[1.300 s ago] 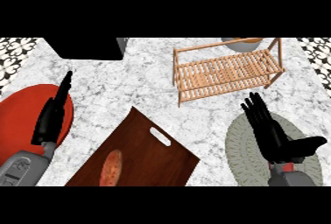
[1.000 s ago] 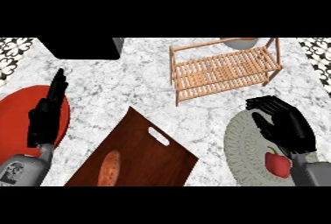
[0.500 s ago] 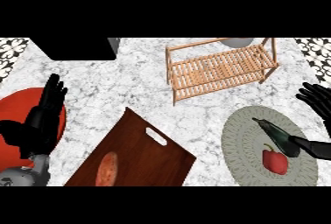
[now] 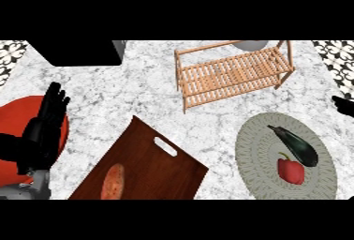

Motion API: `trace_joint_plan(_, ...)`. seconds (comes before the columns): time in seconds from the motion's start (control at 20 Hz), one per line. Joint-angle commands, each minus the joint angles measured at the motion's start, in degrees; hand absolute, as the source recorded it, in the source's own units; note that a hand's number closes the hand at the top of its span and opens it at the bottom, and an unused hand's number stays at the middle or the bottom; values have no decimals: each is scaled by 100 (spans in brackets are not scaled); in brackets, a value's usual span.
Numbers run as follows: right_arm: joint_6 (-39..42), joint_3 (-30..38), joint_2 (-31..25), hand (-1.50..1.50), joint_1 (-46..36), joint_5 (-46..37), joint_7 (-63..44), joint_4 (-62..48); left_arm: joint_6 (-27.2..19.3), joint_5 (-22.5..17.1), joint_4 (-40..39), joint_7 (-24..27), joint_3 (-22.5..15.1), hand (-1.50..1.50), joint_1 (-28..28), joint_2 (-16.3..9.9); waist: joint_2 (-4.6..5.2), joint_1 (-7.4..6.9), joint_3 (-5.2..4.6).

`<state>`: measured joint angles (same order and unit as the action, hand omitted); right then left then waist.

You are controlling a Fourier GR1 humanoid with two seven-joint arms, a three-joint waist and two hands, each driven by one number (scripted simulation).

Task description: Pick the bell pepper from the placemat and place it in the tiered shelf

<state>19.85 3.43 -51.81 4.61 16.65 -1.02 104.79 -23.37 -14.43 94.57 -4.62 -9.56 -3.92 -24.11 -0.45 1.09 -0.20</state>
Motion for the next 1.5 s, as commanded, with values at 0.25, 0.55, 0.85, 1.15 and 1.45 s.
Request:
trace_joint_plan(0.25,-256,-766,-1024,-150,19,-2029,-2134,1689,110,25,-11,-33,64,0,-151,-19,33,-86,2)
trace_joint_plan(0.55,-411,-1839,-171,-150,-254,-3072,-3429,1850,156,103,519,-374,89,0,114,-49,41,-189,19)
trace_joint_plan(0.85,-109,-2775,69,-150,-608,-4453,-4240,1655,275,138,80,-38,119,0,22,209,55,-183,14)
trace_joint_plan(1.15,-18,-2572,82,-150,18,-5015,-4102,1504,419,286,-218,278,261,0,117,389,35,-63,19)
trace_joint_plan(1.45,130,-2175,675,-150,-203,-5231,-3402,881,714,266,-198,144,631,0,108,454,42,-100,19)
